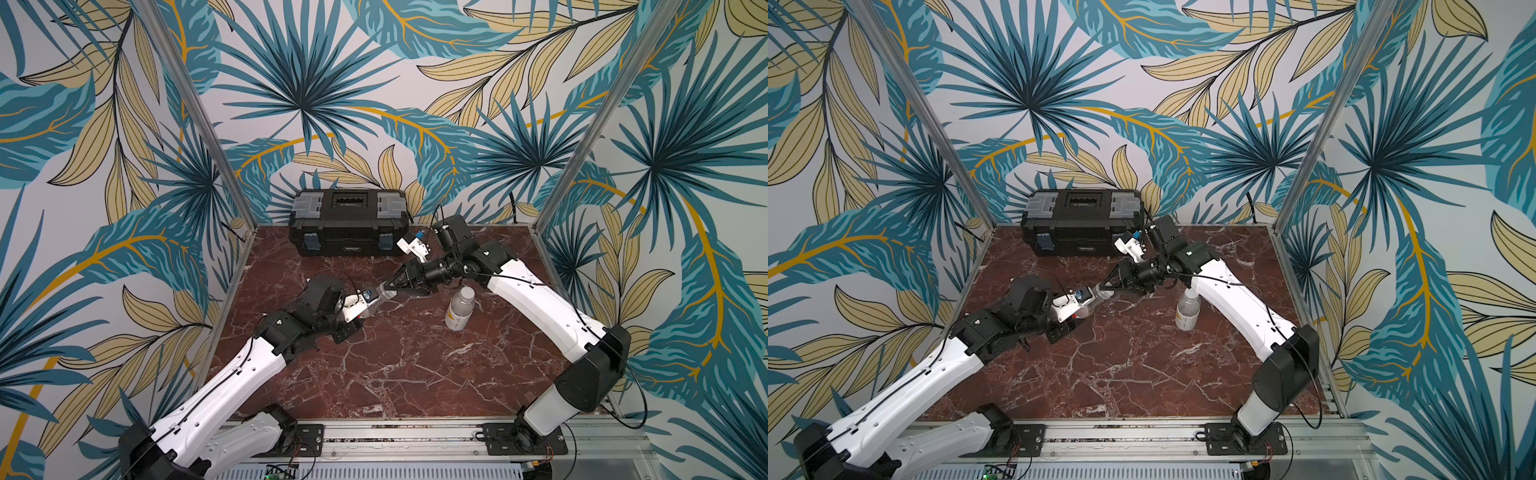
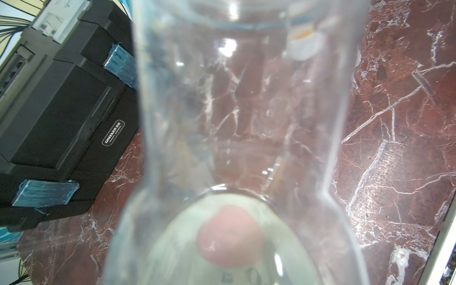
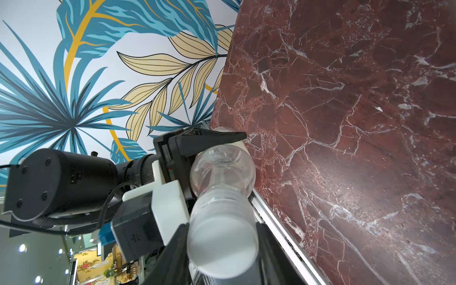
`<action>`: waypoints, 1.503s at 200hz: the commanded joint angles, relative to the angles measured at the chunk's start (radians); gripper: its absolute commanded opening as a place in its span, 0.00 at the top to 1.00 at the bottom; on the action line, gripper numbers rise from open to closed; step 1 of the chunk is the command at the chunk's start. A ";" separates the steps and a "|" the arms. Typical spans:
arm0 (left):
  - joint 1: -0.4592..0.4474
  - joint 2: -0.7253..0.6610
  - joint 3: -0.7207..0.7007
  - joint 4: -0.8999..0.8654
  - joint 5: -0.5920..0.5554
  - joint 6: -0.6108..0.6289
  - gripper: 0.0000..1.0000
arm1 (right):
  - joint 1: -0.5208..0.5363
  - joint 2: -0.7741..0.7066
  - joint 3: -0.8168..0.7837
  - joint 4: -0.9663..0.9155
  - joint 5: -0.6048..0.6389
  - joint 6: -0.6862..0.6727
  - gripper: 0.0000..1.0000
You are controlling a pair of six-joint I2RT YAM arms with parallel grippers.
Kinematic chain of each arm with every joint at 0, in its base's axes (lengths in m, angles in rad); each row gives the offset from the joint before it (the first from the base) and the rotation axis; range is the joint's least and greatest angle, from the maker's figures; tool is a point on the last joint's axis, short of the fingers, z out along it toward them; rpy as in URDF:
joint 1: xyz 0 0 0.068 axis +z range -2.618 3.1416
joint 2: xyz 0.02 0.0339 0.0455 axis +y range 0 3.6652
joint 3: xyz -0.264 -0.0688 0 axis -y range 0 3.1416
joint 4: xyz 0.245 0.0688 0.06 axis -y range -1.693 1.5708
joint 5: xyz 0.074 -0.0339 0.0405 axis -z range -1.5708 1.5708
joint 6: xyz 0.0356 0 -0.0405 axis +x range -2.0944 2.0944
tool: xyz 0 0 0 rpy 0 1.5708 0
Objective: Screw on the bottle caps
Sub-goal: Screw the bottle cap onto the plastic bottle.
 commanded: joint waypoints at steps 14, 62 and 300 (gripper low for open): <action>-0.058 -0.030 0.026 0.463 0.071 0.022 0.53 | 0.091 0.090 -0.047 -0.072 -0.058 0.124 0.97; -0.095 -0.025 -0.035 0.533 -0.052 0.043 0.54 | 0.084 0.120 -0.015 -0.061 -0.093 0.146 0.92; -0.120 -0.027 -0.280 0.840 -0.332 -0.075 0.71 | -0.007 0.143 -0.045 -0.014 0.088 0.122 0.74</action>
